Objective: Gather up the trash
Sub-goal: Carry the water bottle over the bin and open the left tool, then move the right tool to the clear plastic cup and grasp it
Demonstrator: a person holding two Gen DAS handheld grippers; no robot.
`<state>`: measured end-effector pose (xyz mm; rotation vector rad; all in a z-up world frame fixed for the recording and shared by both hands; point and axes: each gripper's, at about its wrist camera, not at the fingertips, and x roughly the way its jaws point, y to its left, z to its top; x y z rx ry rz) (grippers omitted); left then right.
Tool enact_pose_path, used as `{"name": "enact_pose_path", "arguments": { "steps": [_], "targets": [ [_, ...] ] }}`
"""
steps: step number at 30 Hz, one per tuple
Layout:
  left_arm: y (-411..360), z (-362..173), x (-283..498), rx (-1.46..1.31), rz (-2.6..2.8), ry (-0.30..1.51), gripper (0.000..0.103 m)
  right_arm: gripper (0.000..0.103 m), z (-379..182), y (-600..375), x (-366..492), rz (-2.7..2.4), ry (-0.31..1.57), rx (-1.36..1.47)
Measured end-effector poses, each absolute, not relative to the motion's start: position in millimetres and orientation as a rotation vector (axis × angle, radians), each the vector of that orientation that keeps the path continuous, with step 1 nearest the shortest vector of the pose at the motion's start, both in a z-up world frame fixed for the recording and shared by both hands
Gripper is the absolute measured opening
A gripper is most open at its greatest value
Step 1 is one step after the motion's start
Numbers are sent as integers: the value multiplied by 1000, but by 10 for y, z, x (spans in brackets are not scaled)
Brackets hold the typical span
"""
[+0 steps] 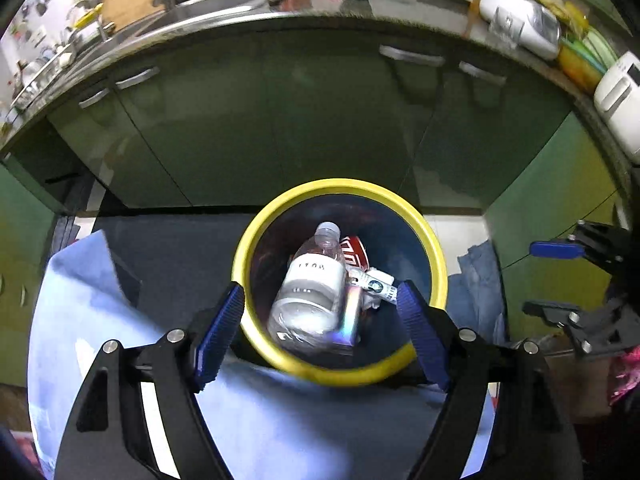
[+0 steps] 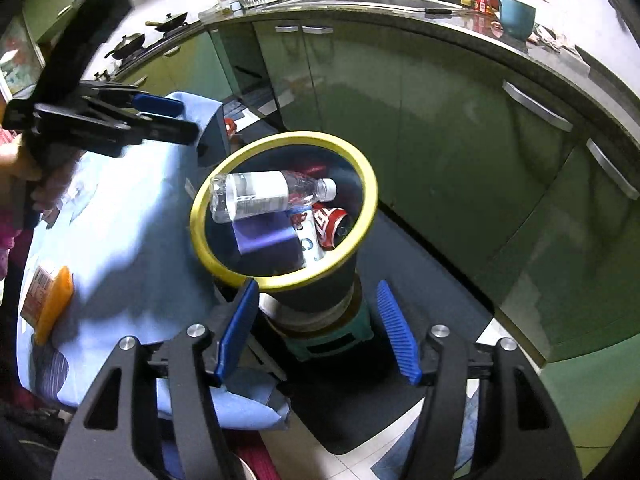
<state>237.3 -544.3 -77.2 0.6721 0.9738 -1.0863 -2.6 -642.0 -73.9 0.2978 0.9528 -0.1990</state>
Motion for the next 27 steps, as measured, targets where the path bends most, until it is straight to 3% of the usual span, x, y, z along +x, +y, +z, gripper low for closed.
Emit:
{"name": "enact_pose_path", "arguments": {
  "steps": [10, 14, 19, 27],
  "targets": [
    [-3572, 32, 2159, 424, -958, 854, 88, 60, -630, -6069, 109, -129, 949, 246],
    [-2708, 226, 2095, 316, -822, 780, 97, 61, -533, -5751, 286, -71, 954, 189],
    [-1686, 253, 2092, 181, -624, 700, 98, 61, -450, -5239, 633, 52, 967, 126],
    [-366, -129, 2365, 22, -381, 638, 98, 61, -324, -4130, 1455, 304, 974, -113]
  ]
}}
